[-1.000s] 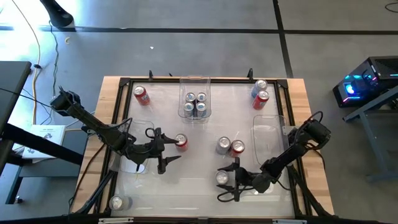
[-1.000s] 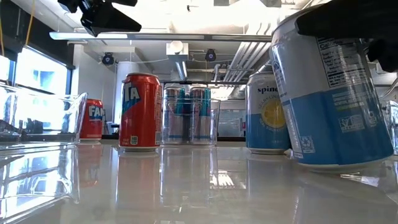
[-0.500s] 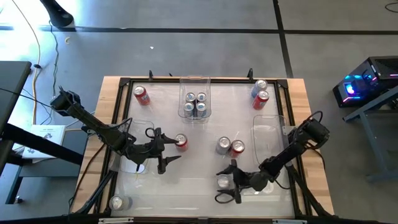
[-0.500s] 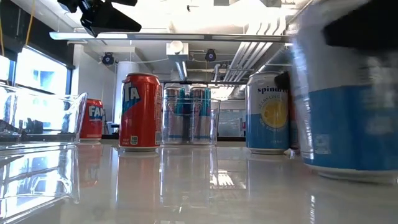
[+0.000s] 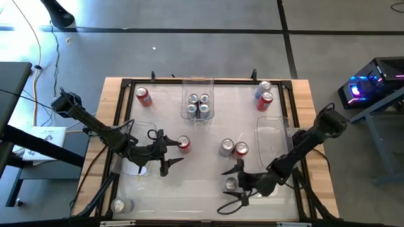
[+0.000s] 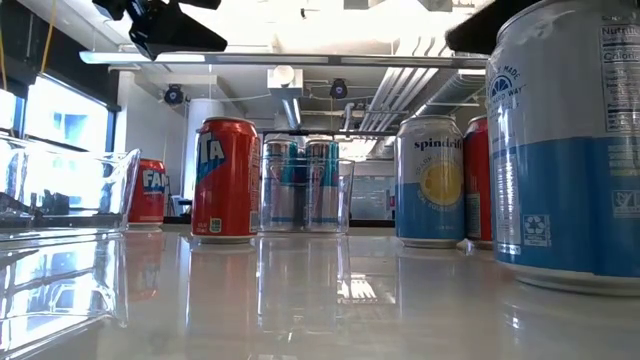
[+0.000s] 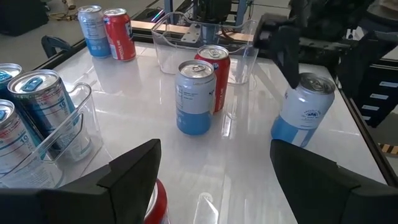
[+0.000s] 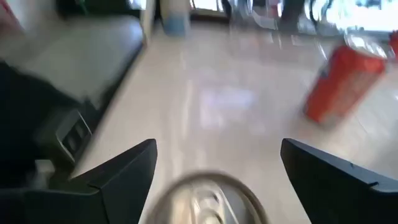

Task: Sort soda cans
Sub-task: Put the bottom right blue-white soda can into the bottom right transparent bin

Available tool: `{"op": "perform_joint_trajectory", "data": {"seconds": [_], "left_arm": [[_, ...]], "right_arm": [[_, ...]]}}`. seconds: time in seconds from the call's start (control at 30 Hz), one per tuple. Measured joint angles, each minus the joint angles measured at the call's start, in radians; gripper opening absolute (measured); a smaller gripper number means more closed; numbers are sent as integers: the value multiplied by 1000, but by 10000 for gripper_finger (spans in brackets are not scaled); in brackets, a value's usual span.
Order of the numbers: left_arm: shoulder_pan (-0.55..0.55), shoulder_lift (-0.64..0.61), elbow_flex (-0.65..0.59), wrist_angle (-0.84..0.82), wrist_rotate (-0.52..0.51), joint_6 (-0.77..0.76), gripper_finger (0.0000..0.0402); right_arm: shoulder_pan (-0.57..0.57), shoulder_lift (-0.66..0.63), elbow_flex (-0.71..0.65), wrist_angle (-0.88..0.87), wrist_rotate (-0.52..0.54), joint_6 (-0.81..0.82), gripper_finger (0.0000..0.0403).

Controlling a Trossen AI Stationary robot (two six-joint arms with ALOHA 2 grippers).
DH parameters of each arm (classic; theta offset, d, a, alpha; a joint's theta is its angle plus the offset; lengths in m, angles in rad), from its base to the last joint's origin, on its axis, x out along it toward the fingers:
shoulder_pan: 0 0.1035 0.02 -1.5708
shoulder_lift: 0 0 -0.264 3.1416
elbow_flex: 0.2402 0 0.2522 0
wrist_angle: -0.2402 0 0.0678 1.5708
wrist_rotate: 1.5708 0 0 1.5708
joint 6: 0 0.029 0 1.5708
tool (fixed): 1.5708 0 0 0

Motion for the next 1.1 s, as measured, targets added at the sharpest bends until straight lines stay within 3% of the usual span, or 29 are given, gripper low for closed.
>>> {"op": "perform_joint_trajectory", "data": {"seconds": [0.13,0.27,0.57,0.87,1.1], "left_arm": [[0,0,0,0,0,0,296],[0,0,0,-1,0,0,296],[0,0,0,-1,0,0,296],[0,0,0,-1,0,0,296],[0,0,0,-1,0,0,296]], "right_arm": [[0,-4,154,-422,-39,126,337],[-2,16,242,-596,-90,187,337],[-13,33,255,-599,-156,240,325],[-23,31,261,-620,-206,264,234],[-23,29,261,-625,-200,260,242]]}}
